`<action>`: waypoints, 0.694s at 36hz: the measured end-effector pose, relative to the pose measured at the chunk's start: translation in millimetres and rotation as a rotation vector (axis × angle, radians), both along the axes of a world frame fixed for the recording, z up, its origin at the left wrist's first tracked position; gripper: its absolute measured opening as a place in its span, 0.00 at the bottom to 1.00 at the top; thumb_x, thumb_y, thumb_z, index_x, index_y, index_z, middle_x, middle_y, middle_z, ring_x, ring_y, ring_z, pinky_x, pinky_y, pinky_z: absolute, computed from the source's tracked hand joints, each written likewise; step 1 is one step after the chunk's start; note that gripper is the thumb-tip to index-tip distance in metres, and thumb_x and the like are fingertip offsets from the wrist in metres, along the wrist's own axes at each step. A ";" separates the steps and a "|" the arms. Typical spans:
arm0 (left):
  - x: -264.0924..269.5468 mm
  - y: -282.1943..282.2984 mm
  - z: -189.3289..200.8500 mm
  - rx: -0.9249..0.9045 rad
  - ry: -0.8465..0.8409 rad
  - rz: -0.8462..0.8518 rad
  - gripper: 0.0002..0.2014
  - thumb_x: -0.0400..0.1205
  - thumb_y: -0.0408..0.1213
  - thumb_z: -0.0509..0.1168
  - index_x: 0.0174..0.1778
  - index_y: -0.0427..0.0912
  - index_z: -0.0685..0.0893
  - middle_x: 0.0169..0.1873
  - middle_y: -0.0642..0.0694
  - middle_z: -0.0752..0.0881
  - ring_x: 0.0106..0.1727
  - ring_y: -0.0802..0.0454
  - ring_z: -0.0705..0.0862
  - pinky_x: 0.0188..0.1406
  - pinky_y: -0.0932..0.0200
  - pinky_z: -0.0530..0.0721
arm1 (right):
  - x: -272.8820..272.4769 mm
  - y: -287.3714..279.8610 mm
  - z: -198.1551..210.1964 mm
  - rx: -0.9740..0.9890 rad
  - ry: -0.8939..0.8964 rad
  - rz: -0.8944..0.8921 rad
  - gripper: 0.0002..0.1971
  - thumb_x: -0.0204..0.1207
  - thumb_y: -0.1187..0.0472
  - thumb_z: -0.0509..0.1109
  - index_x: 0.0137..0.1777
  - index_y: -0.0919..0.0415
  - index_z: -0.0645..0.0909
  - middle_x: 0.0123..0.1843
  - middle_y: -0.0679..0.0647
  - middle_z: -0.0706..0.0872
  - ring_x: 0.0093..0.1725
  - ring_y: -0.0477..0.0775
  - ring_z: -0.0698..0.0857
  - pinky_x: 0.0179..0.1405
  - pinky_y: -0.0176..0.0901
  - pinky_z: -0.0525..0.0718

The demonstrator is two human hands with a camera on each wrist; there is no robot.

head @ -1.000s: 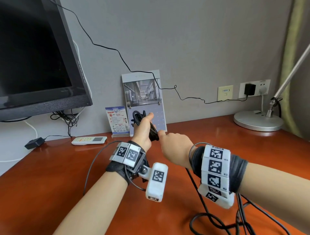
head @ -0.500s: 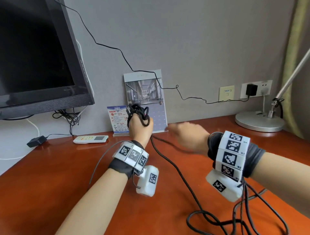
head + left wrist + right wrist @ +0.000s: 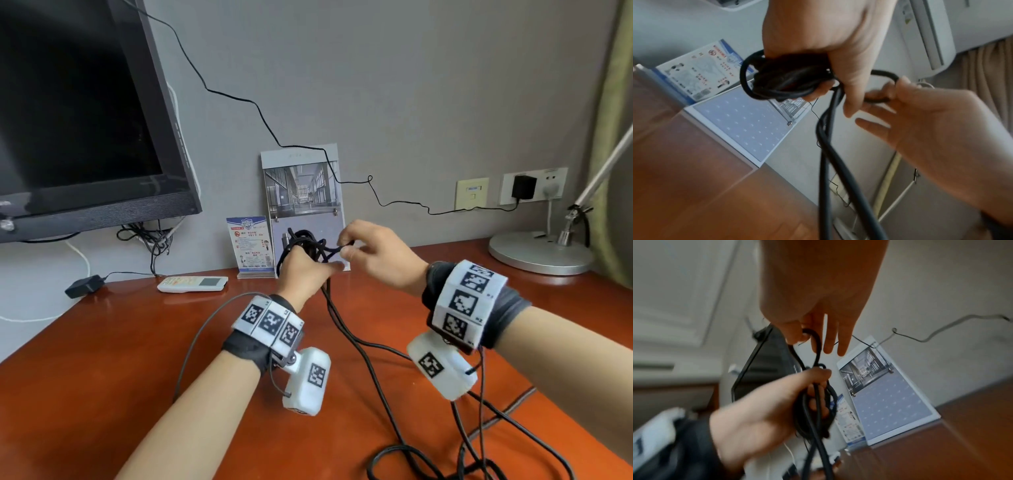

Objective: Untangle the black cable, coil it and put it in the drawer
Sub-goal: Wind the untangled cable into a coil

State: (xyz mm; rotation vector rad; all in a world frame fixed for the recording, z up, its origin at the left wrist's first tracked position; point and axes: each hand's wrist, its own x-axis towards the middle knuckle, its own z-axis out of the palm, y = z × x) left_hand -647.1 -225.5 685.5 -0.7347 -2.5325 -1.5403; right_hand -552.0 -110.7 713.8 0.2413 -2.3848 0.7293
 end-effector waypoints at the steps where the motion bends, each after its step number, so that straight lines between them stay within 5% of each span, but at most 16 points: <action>1: 0.9 0.0 -0.6 0.040 -0.064 -0.035 0.20 0.66 0.45 0.78 0.49 0.40 0.83 0.42 0.44 0.86 0.45 0.46 0.84 0.38 0.53 0.79 | 1.5 1.1 0.8 -0.113 -0.041 -0.016 0.06 0.78 0.68 0.66 0.40 0.61 0.78 0.41 0.52 0.81 0.42 0.42 0.79 0.43 0.29 0.73; 3: 5.0 -0.5 -0.7 0.105 -0.163 -0.149 0.18 0.70 0.40 0.77 0.52 0.40 0.82 0.43 0.46 0.85 0.44 0.52 0.81 0.37 0.59 0.75 | 2.0 1.1 4.0 -0.295 -0.096 -0.012 0.11 0.79 0.67 0.67 0.35 0.56 0.76 0.34 0.47 0.79 0.32 0.33 0.76 0.36 0.23 0.72; 6: 15.1 -3.3 1.1 0.158 -0.373 -0.261 0.06 0.76 0.35 0.70 0.36 0.42 0.78 0.29 0.48 0.77 0.31 0.53 0.76 0.31 0.60 0.70 | -1.5 -2.8 7.7 -0.545 -0.088 0.039 0.13 0.81 0.69 0.64 0.34 0.60 0.73 0.29 0.51 0.74 0.23 0.35 0.73 0.29 0.24 0.74; 10: 14.3 1.4 -2.9 0.457 -0.733 -0.334 0.14 0.78 0.32 0.53 0.26 0.42 0.71 0.16 0.50 0.68 0.15 0.52 0.67 0.26 0.60 0.64 | -7.2 -6.0 8.1 -0.773 -0.066 0.038 0.15 0.82 0.69 0.63 0.33 0.61 0.72 0.20 0.46 0.67 0.15 0.41 0.66 0.15 0.30 0.70; 13: 10.2 2.6 -4.2 0.534 -0.764 -0.286 0.11 0.78 0.28 0.51 0.29 0.41 0.68 0.15 0.51 0.67 0.14 0.54 0.67 0.26 0.59 0.63 | -7.7 -6.0 3.9 -0.587 -0.085 -0.078 0.14 0.82 0.64 0.64 0.33 0.57 0.76 0.26 0.48 0.72 0.22 0.40 0.70 0.19 0.26 0.66; 15: 8.0 3.6 -3.9 0.586 -0.769 -0.262 0.11 0.78 0.28 0.52 0.30 0.41 0.68 0.15 0.51 0.68 0.14 0.54 0.67 0.25 0.60 0.64 | -7.2 -8.5 -0.1 -0.402 -0.112 -0.187 0.15 0.83 0.60 0.61 0.33 0.56 0.77 0.31 0.53 0.77 0.33 0.49 0.74 0.24 0.27 0.68; 19: 7.2 7.7 1.5 0.755 -0.829 -0.214 0.13 0.79 0.36 0.52 0.27 0.42 0.68 0.15 0.50 0.69 0.19 0.52 0.66 0.27 0.59 0.65 | -4.9 -22.3 -7.6 -0.225 -0.279 -0.332 0.16 0.86 0.55 0.54 0.37 0.60 0.72 0.42 0.62 0.82 0.44 0.62 0.78 0.39 0.42 0.71; 22: 6.3 11.3 5.1 0.784 -0.866 -0.195 0.18 0.80 0.47 0.59 0.25 0.44 0.68 0.15 0.50 0.69 0.22 0.51 0.67 0.27 0.59 0.66 | -1.7 -30.9 -10.1 -0.129 -0.426 -0.355 0.16 0.86 0.53 0.51 0.47 0.63 0.73 0.56 0.69 0.83 0.55 0.69 0.80 0.47 0.47 0.74; 25: 6.1 12.3 7.1 0.686 -0.844 -0.163 0.17 0.75 0.49 0.71 0.29 0.44 0.75 0.20 0.49 0.75 0.24 0.52 0.75 0.29 0.59 0.75 | 0.1 -39.7 -20.9 -0.054 -0.548 -0.383 0.17 0.85 0.47 0.51 0.55 0.63 0.70 0.59 0.67 0.81 0.57 0.68 0.81 0.47 0.48 0.72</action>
